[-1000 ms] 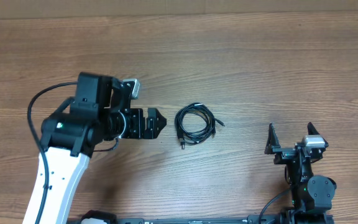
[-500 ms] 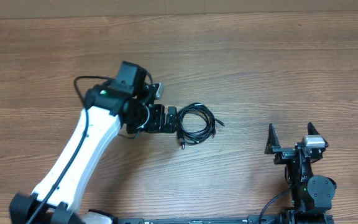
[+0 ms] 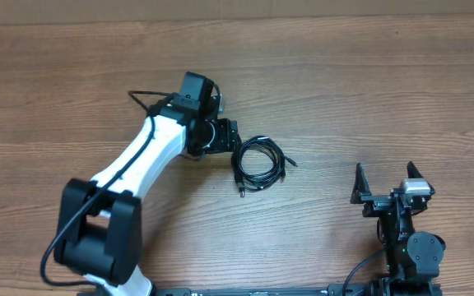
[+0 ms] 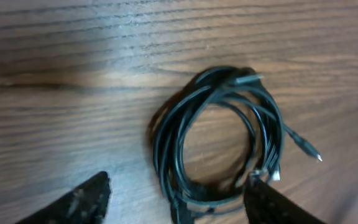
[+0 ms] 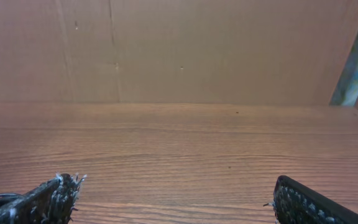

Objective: Untangle cables
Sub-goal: 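Move the left gripper forward over the coiled black cables, then lower the left gripper and pinch a black cable from the coil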

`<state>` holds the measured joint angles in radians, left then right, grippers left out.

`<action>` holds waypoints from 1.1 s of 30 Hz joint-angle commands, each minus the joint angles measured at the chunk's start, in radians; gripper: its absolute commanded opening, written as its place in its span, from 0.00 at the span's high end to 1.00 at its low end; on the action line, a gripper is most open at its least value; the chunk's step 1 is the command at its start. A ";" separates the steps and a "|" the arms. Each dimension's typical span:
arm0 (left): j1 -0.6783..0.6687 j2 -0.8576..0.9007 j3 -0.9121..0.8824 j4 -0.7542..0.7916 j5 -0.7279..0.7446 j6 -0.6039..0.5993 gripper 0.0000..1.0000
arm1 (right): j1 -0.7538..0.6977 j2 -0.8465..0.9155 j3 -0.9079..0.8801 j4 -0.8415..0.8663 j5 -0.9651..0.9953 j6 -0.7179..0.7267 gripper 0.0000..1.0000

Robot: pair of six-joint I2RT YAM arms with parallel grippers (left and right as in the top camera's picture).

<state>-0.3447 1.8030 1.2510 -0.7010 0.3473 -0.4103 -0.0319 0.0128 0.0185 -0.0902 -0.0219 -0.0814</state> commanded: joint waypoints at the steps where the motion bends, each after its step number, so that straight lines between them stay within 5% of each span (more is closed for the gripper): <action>1: -0.018 0.043 0.019 0.033 -0.018 -0.039 0.36 | -0.001 -0.010 -0.010 0.006 -0.002 0.006 0.00; 14: -0.090 0.141 0.019 0.088 -0.103 -0.064 0.56 | -0.001 -0.010 -0.010 0.006 -0.002 0.006 0.00; 16: -0.092 0.154 0.019 0.080 -0.103 -0.066 0.75 | -0.001 -0.010 -0.010 0.006 -0.002 0.006 0.00; 19: -0.093 0.165 0.019 0.072 -0.103 -0.066 0.77 | -0.001 -0.010 -0.010 0.006 -0.002 0.006 0.00; 21: -0.093 0.165 0.019 0.070 -0.093 -0.065 0.96 | -0.001 -0.010 -0.010 0.006 -0.002 0.006 0.00; 27: -0.083 0.138 0.078 0.034 0.016 -0.064 0.96 | -0.001 -0.010 -0.010 0.006 -0.002 0.006 0.00; 33: -0.075 0.065 0.272 -0.156 0.044 -0.031 0.96 | -0.001 -0.010 -0.010 0.006 -0.002 0.006 0.00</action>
<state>-0.4294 1.9465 1.4078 -0.8120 0.3443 -0.4675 -0.0322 0.0128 0.0185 -0.0902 -0.0216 -0.0811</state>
